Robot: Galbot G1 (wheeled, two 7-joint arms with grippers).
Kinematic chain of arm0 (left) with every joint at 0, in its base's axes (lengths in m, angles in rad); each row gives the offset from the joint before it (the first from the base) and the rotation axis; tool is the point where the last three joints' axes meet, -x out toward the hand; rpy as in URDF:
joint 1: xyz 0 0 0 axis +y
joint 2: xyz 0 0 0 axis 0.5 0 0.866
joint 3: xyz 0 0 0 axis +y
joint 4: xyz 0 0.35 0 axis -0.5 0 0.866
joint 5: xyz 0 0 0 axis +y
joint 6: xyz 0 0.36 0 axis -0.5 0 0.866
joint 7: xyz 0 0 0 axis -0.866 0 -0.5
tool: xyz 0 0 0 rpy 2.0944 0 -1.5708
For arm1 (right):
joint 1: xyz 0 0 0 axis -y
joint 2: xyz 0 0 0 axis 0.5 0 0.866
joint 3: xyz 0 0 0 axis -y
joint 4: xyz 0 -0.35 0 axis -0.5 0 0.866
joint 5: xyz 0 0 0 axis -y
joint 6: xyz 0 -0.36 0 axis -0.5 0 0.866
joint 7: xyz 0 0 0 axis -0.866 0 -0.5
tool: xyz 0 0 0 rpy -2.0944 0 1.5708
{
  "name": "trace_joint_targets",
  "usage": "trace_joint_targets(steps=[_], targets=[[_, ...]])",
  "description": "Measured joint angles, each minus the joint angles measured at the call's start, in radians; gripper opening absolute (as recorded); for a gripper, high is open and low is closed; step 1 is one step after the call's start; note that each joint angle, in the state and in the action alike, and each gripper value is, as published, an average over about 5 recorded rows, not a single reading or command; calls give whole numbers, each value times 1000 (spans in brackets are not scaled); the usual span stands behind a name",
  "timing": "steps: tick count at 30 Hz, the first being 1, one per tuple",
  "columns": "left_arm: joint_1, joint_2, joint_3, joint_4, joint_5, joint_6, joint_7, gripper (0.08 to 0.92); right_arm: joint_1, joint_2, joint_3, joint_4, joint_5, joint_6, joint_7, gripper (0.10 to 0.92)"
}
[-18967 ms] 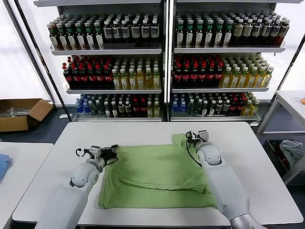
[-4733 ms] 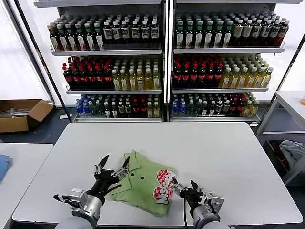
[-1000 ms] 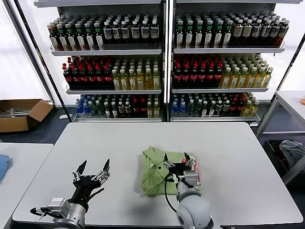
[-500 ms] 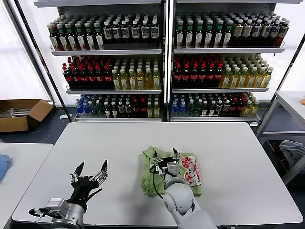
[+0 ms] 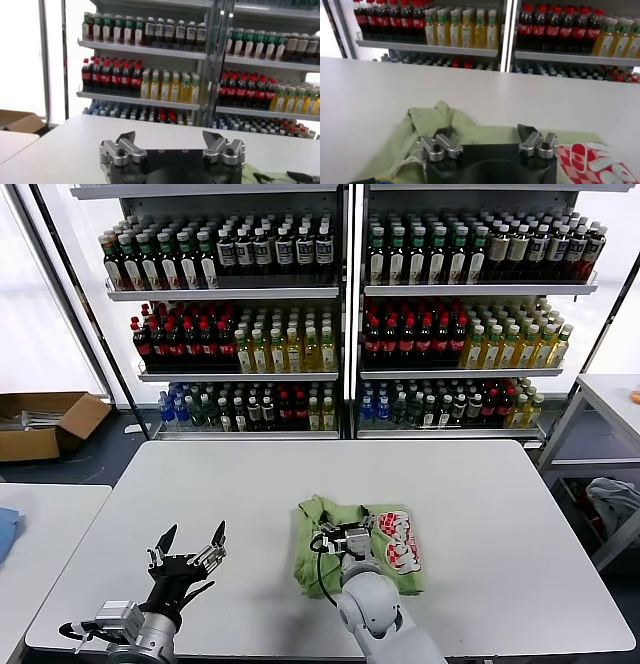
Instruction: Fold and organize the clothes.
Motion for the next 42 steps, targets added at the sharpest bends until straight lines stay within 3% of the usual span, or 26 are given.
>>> trace_joint_targets(steps=[13, 27, 42], targets=[[6, -12, -24, -34, 18, -23, 3, 823, -17, -17, 46, 113, -24, 34, -27, 823], [-16, -33, -33, -24, 44, -95, 0, 823, -202, -197, 237, 340, 1, 76, -52, 823], [-27, -40, -11, 26, 110, -134, 12, 823, -295, -233, 349, 397, 33, 87, -51, 823]])
